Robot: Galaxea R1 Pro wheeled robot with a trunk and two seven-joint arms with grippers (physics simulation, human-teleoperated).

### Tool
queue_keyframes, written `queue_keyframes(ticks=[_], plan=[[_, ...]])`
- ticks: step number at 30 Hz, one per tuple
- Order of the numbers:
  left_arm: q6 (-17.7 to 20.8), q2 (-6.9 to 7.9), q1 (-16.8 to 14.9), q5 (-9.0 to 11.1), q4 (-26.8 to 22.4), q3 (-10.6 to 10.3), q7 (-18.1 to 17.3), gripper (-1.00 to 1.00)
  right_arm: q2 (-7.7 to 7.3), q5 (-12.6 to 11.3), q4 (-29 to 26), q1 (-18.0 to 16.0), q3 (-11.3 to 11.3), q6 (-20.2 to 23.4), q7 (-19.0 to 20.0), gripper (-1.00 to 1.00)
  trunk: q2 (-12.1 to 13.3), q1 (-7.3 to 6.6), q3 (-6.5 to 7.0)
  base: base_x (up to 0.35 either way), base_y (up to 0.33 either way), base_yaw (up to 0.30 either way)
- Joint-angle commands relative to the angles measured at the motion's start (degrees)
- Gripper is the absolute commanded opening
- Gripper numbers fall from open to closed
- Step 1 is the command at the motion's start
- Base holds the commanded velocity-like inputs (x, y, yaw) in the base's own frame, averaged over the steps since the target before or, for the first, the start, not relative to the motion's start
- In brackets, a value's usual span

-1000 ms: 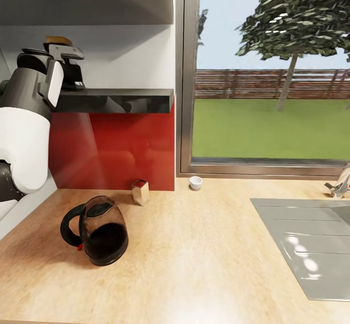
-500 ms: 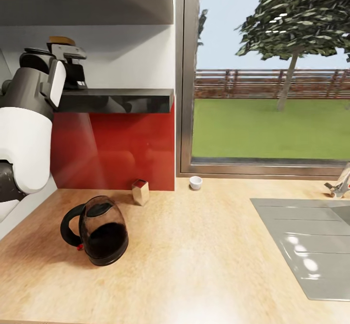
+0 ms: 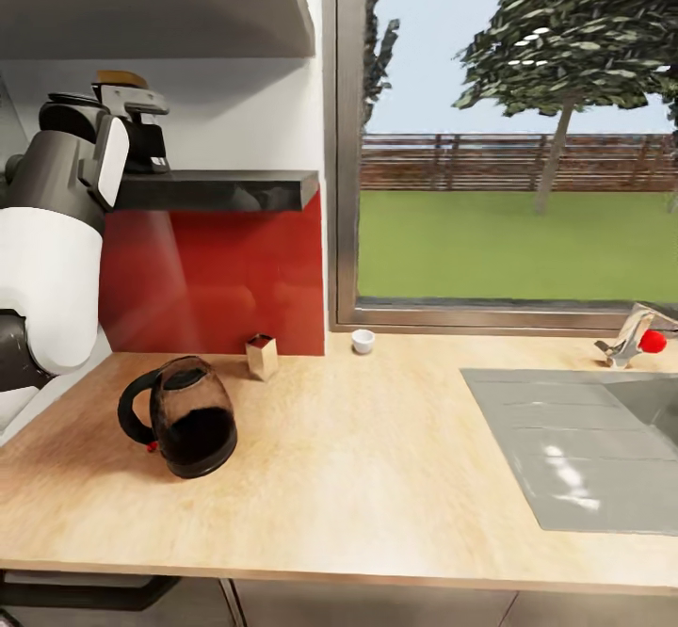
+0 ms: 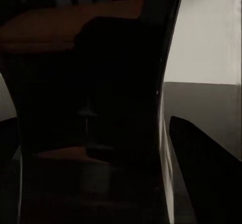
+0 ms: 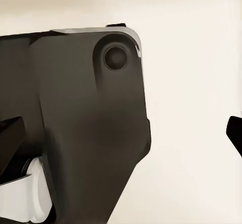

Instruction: Set up a coffee station on the kitchen countertop: keep the coffee maker on the countertop, move the bottle of coffee from the kitchen shelf to the counter next to the coffee maker, place a paper coffee filter on top of the coffee maker, put the saucer next to the coffee maker with the coffee cup on the saucer, and place the electric kettle next to the coffee maker.

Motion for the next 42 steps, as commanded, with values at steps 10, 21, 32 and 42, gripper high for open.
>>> queue_keyframes(ticks=[10,21,32,42], plan=[[0.25,-0.09,-0.09,-0.53,-0.04,0.19,-0.23,-1.00,0.03,0.26,-0.09,0.01,-0.41,-0.11,-0.03,1.00,-0.13,0.01,-0.12,-0.242,-0.167,-0.229],[0.20,-0.09,-0.07,-0.47,-0.04,0.26,-0.23,-1.00,0.03,0.26,-0.09,0.01,-0.41,-0.11,-0.03,1.00,-0.13,0.01,-0.12,-0.044,-0.029,-0.264],[0.16,-0.09,-0.06,-0.44,-0.04,0.36,-0.22,-1.00,0.03,0.26,-0.09,0.01,-0.41,-0.11,-0.03,1.00,-0.13,0.01,0.10,0.000,0.000,-0.267],[0.22,-0.17,-0.04,-0.40,-0.04,0.36,-0.17,-1.00,0.03,0.26,-0.09,0.01,-0.41,-0.11,-0.03,1.00,-0.13,0.01,0.38,0.000,0.000,-0.269]])
